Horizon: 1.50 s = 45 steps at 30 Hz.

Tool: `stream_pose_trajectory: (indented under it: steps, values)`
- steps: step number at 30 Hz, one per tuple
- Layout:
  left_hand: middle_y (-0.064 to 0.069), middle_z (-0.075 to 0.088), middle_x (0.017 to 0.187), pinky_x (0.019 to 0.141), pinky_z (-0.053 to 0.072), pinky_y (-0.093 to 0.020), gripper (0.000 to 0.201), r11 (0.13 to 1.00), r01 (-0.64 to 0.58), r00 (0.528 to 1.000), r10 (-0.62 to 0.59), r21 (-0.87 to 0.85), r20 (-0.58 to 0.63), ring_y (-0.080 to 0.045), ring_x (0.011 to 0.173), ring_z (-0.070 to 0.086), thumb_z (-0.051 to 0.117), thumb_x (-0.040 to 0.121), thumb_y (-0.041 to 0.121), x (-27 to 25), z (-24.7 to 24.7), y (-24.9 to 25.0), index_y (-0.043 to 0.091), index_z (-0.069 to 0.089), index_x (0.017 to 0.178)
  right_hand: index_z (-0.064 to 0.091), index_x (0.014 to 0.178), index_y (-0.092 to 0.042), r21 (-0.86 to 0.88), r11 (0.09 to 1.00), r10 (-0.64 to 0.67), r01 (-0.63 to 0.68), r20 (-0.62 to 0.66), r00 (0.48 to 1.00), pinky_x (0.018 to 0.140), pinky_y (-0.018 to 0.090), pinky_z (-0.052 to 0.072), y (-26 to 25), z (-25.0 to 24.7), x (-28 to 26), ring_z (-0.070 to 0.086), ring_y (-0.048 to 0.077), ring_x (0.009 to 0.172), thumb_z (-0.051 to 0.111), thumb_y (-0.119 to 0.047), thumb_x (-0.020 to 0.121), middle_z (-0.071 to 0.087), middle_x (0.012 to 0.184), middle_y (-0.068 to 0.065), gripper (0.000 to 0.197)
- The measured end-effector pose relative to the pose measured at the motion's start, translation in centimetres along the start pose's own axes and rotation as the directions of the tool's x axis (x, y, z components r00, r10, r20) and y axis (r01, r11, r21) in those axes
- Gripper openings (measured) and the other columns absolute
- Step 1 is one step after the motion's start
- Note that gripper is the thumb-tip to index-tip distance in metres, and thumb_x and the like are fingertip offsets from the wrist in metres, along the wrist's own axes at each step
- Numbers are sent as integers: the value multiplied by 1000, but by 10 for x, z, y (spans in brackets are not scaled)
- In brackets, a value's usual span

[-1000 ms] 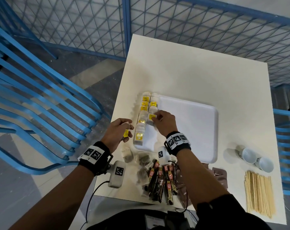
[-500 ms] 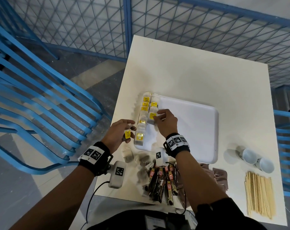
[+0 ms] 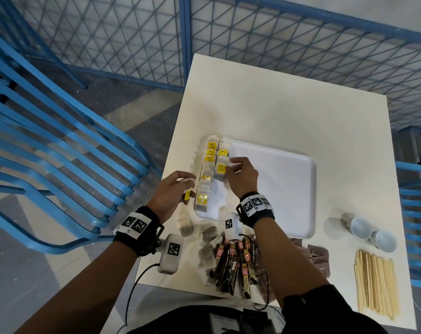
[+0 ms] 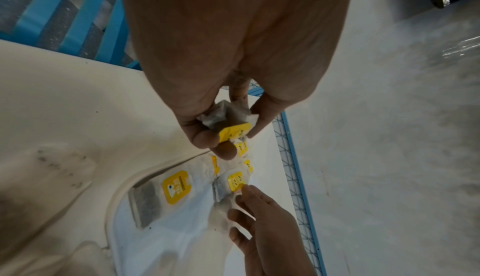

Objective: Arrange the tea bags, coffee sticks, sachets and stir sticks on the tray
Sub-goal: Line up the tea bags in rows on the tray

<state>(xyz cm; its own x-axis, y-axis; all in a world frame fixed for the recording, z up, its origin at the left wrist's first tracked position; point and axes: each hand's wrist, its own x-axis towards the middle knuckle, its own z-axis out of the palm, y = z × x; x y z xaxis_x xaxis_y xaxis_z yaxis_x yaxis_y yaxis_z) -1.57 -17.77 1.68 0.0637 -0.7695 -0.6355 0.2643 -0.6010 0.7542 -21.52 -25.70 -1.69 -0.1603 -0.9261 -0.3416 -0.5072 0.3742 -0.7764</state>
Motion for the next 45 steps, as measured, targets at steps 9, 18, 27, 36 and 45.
stream_pose_trajectory:
  steps: [9, 18, 27, 36, 45]
  values:
    - [-16, 73, 98, 57, 40, -31, 31, 1000, -29, 1000, 29, -9, -11, -25, 75, 61, 68, 96, 9, 0, 5, 8, 5, 59, 125, 75, 99, -21, 51, 980, -199, 194, 371, 907, 75, 28, 53, -36, 5, -31, 62, -1, 71, 66, -33, 95, 70, 82, -12, 15]
    - [-20, 73, 89, 51, 37, -28, 30, 999, -49, 998, 48, -24, -35, -23, 62, 57, 62, 101, 24, -4, 8, 12, -4, 60, 111, 75, 103, -21, 54, 957, -281, 287, 437, 854, 74, 24, 53, -43, -1, -37, 65, 7, 75, 72, -26, 91, 73, 91, -7, 13]
    - [-14, 73, 91, 47, 36, -27, 27, 993, -34, 998, 28, -112, -56, -22, 57, 57, 60, 102, 28, -6, 9, 16, 1, 66, 106, 73, 93, -21, 80, 964, -265, 253, 346, 900, 74, 25, 53, -48, -8, -40, 62, 1, 65, 71, -21, 92, 69, 77, -12, 3]
    - [-13, 69, 95, 52, 36, -30, 21, 981, -194, 969, 187, -28, -161, -20, 62, 60, 70, 94, 14, -5, 8, 13, 6, 65, 114, 73, 91, -24, 120, 967, -255, 227, 362, 897, 73, 26, 55, -43, -11, -43, 63, 5, 65, 72, -21, 91, 73, 81, -3, 3]
    - [0, 71, 82, 52, 42, -15, 8, 919, -354, 918, 377, 176, -124, -8, 61, 59, 76, 90, 13, -11, 7, 17, 18, 71, 94, 71, 113, -29, 84, 932, -358, 351, 347, 867, 77, 11, 44, -54, -15, -52, 58, 0, 84, 73, -34, 90, 65, 99, -14, 24]
